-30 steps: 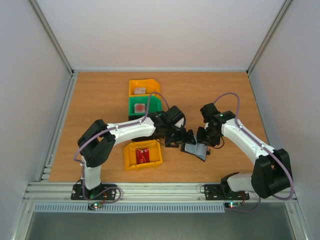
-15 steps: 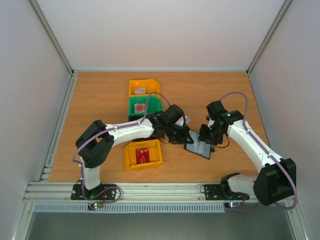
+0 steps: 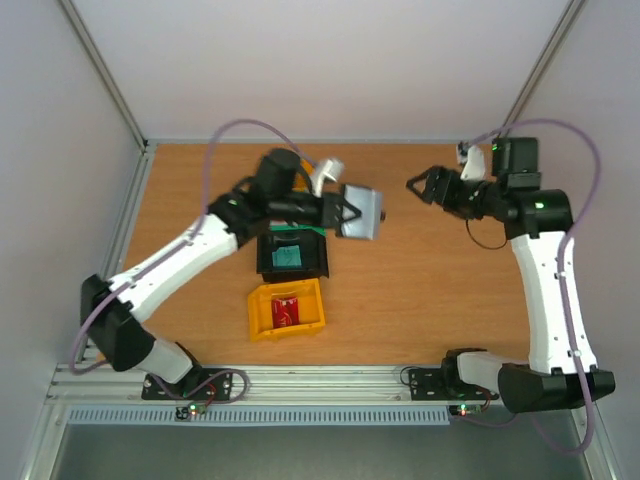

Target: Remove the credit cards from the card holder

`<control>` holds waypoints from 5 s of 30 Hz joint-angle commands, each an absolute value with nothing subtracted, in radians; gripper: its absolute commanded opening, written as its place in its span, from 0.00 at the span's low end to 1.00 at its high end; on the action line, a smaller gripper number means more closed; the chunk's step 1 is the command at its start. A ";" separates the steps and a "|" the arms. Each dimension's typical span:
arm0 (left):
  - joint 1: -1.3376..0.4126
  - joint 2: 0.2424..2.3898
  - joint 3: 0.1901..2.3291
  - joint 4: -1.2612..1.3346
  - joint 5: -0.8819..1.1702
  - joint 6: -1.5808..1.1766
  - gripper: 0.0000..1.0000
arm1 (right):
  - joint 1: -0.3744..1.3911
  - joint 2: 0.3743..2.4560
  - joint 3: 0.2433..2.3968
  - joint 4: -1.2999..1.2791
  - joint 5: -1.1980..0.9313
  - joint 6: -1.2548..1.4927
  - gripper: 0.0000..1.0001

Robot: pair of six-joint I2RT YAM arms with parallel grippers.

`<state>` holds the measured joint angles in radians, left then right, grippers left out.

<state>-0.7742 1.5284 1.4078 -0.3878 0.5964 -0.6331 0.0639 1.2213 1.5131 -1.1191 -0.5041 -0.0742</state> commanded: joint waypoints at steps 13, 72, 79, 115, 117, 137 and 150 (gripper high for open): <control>-0.561 1.403 1.756 -0.135 1.068 -0.293 0.00 | -0.052 1.318 1.912 -0.665 -1.192 0.029 0.79; -0.646 1.468 2.078 -0.486 0.606 -0.166 0.00 | 0.083 1.412 2.220 -0.903 -1.093 -0.255 0.52; -0.646 1.472 2.083 -0.494 0.599 -0.175 0.00 | 0.159 1.408 2.201 -0.911 -1.120 -0.292 0.66; -0.647 1.489 2.088 -0.516 0.587 -0.170 0.00 | 0.244 1.435 2.179 -0.879 -0.941 -0.312 0.57; -0.646 1.491 2.088 -0.519 0.583 -0.175 0.00 | 0.263 1.437 2.181 -0.893 -0.934 -0.320 0.61; -0.646 1.497 2.106 -0.575 0.528 -0.157 0.00 | 0.285 1.423 2.232 -1.069 -0.914 -0.411 0.76; -0.648 1.486 2.091 -0.557 0.584 -0.145 0.00 | 0.285 1.456 2.288 -1.026 -0.843 -0.429 0.29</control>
<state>-0.6418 1.4963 2.0773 -0.6109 0.5396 -0.1642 0.2771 1.4303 2.2524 -1.0435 -0.8810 -0.4282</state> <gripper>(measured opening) 0.033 0.330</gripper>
